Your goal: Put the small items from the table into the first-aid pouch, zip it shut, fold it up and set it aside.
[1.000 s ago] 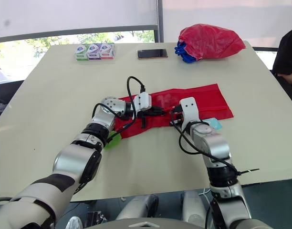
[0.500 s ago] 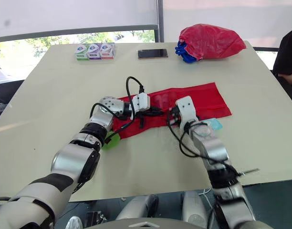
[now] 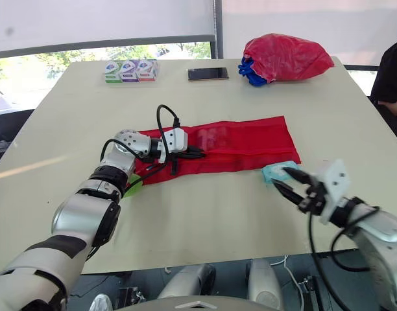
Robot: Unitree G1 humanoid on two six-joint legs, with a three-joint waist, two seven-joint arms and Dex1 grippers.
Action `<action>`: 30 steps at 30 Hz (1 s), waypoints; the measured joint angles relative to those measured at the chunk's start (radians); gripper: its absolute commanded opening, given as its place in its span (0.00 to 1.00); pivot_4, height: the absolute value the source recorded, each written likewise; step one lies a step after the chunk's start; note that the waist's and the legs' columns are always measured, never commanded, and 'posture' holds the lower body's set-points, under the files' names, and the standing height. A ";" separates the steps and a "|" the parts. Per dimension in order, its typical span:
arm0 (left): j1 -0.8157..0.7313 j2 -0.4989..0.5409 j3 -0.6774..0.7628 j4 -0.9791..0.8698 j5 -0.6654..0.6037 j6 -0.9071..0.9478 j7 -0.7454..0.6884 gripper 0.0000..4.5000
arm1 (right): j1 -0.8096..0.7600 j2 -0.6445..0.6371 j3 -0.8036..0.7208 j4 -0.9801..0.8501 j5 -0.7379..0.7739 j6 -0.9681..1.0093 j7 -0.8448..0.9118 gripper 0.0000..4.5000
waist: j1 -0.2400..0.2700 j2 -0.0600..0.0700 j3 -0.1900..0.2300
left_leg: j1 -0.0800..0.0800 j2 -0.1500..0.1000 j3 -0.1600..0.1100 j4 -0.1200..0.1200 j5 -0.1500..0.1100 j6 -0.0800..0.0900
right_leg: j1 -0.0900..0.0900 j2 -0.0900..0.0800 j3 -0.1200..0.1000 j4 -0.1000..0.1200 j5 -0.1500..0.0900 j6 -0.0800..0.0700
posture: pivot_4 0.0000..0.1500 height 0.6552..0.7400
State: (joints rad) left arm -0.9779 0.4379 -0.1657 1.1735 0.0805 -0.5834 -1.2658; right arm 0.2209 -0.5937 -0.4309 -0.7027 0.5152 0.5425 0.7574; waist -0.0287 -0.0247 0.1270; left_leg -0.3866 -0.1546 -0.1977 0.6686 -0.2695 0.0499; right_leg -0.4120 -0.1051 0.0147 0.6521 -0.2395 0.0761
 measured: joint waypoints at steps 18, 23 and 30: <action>-0.021 0.066 0.028 0.034 -0.011 0.079 -0.063 0.68 | 0.168 -0.139 -0.376 0.083 0.352 -0.081 0.215 1.00 | 0.018 0.000 0.000 | 0.001 0.000 0.002 0.000 -0.001 0.001 | 0.001 -0.001 0.001 0.000 0.000 0.000 | 1.00 1.00; -0.031 0.098 0.072 -0.070 -0.089 0.148 -0.193 0.98 | 0.174 -0.139 -0.372 0.043 0.393 -0.065 0.174 1.00 | 0.018 -0.001 0.001 | 0.001 0.000 0.002 0.001 -0.001 0.001 | 0.001 -0.002 0.001 0.000 0.000 0.000 | 1.00 1.00; 0.002 0.002 0.068 -0.257 -0.120 0.231 -0.156 0.98 | 0.149 -0.138 -0.312 0.016 0.401 -0.064 0.120 1.00 | 0.027 0.000 0.001 | 0.001 0.000 0.001 0.001 -0.001 0.001 | 0.003 -0.001 0.001 0.000 0.000 0.000 | 1.00 1.00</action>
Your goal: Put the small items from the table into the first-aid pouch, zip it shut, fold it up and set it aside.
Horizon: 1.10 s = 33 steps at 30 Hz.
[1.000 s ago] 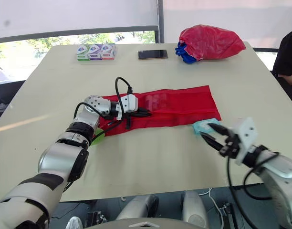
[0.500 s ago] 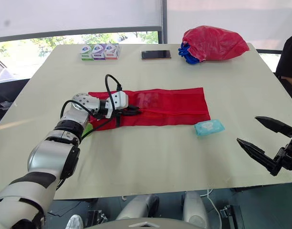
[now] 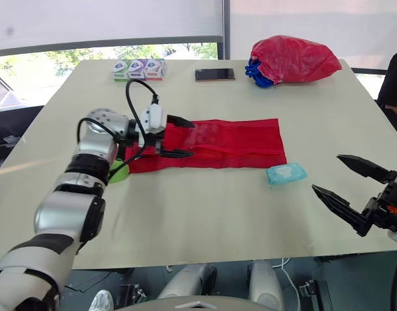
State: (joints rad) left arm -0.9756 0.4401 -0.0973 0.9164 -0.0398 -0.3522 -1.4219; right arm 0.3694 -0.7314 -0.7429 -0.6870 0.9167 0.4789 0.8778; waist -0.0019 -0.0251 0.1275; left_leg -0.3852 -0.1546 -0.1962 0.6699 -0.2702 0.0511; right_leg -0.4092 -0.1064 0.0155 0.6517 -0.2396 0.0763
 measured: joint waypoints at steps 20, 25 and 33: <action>-0.118 -0.348 -0.159 0.292 0.256 -0.015 0.570 0.98 | -0.096 0.008 0.118 -0.046 -0.013 -0.005 -0.170 1.00 | 0.017 -0.001 0.000 | 0.000 0.000 0.001 0.000 0.000 0.000 | 0.000 0.000 0.001 0.000 0.000 0.001 | 1.00 1.00; -0.128 -0.382 -0.170 0.345 0.294 -0.009 0.659 0.63 | -0.094 0.008 0.119 -0.046 -0.017 -0.006 -0.184 1.00 | 0.017 -0.001 0.000 | 0.000 0.000 0.001 0.000 0.000 0.000 | 0.000 0.000 0.001 0.000 0.000 0.001 | 1.00 1.00; -0.166 -0.407 -0.129 0.371 0.285 0.039 0.753 0.00 | -0.051 0.027 0.119 -0.044 -0.041 -0.036 -0.158 1.00 | 0.017 -0.001 0.001 | 0.000 0.000 0.002 0.000 0.000 0.000 | 0.000 0.000 0.001 0.000 0.000 0.001 | 1.00 1.00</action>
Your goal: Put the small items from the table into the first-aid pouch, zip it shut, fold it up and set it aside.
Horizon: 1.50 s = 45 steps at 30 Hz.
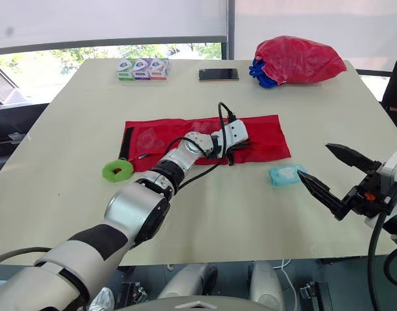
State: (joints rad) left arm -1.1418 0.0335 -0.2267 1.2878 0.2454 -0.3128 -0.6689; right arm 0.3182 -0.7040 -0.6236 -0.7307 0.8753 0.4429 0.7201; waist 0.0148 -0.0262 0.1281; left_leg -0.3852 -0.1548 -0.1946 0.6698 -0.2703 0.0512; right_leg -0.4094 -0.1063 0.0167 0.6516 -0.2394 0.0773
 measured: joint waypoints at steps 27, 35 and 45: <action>0.178 0.078 0.065 -0.280 -0.130 0.111 -0.239 0.00 | -0.109 -0.183 0.223 0.260 -0.353 -0.034 0.121 1.00 | -0.004 0.000 0.000 | 0.001 0.001 0.001 0.000 0.000 0.000 | 0.000 0.001 0.001 0.000 0.000 0.000 | 1.00 1.00; 0.187 0.060 0.061 -0.301 -0.132 0.127 -0.220 0.00 | -0.486 -0.190 0.543 0.711 -0.501 -0.082 0.288 1.00 | -0.001 0.000 0.000 | 0.000 0.000 0.001 0.000 0.000 0.000 | 0.000 0.000 0.001 0.000 0.000 0.000 | 1.00 1.00; 0.212 0.060 0.060 -0.365 -0.133 0.149 -0.219 0.00 | -0.685 -0.173 0.730 1.018 -0.688 -0.300 0.456 0.89 | -0.001 0.001 0.000 | -0.001 0.000 0.001 0.000 0.000 0.000 | -0.002 0.000 0.001 0.000 0.000 0.000 | 1.00 1.00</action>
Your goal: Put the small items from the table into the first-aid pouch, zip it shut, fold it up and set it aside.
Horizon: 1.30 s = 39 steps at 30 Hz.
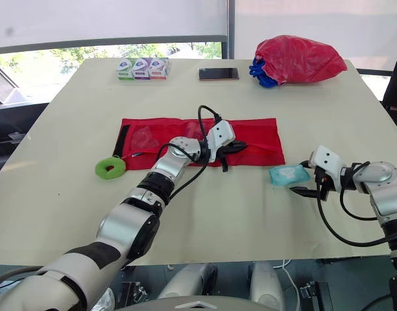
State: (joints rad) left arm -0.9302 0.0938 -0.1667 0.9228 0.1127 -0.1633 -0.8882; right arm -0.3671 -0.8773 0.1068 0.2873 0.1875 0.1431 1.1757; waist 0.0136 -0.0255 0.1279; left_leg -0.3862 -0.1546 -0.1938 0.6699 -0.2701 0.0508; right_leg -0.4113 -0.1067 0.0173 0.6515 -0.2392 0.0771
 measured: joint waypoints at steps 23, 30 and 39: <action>0.025 -0.057 -0.027 -0.053 -0.023 0.044 -0.012 0.00 | 0.258 0.229 -0.217 -0.764 0.221 0.768 -0.532 0.06 | 0.002 0.001 0.000 | -0.001 0.000 -0.001 0.000 0.000 0.000 | 0.000 -0.003 0.000 0.001 0.000 0.000 | 1.00 1.00; 0.026 -0.068 -0.041 -0.083 -0.036 0.054 -0.022 0.00 | 0.200 0.333 -0.222 -0.788 0.186 0.994 -0.775 0.06 | 0.001 0.001 0.000 | -0.001 0.000 -0.001 0.000 0.000 0.000 | 0.000 -0.002 0.000 0.000 0.000 0.000 | 1.00 1.00; 0.056 -0.095 -0.081 -0.160 -0.037 0.067 -0.028 0.00 | 0.134 0.466 -0.228 -0.784 0.170 1.044 -0.906 0.06 | -0.001 0.001 -0.001 | 0.000 0.000 -0.001 0.000 0.000 0.000 | 0.000 -0.001 0.001 0.001 0.000 0.000 | 1.00 1.00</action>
State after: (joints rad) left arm -0.8739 -0.0013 -0.2475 0.7627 0.0759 -0.0966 -0.9158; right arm -0.2332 -0.4115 -0.1208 -0.4964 0.3572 1.1871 0.2700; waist 0.0124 -0.0241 0.1273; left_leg -0.3861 -0.1546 -0.1945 0.6696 -0.2701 0.0508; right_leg -0.4116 -0.1078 0.0181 0.6523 -0.2391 0.0769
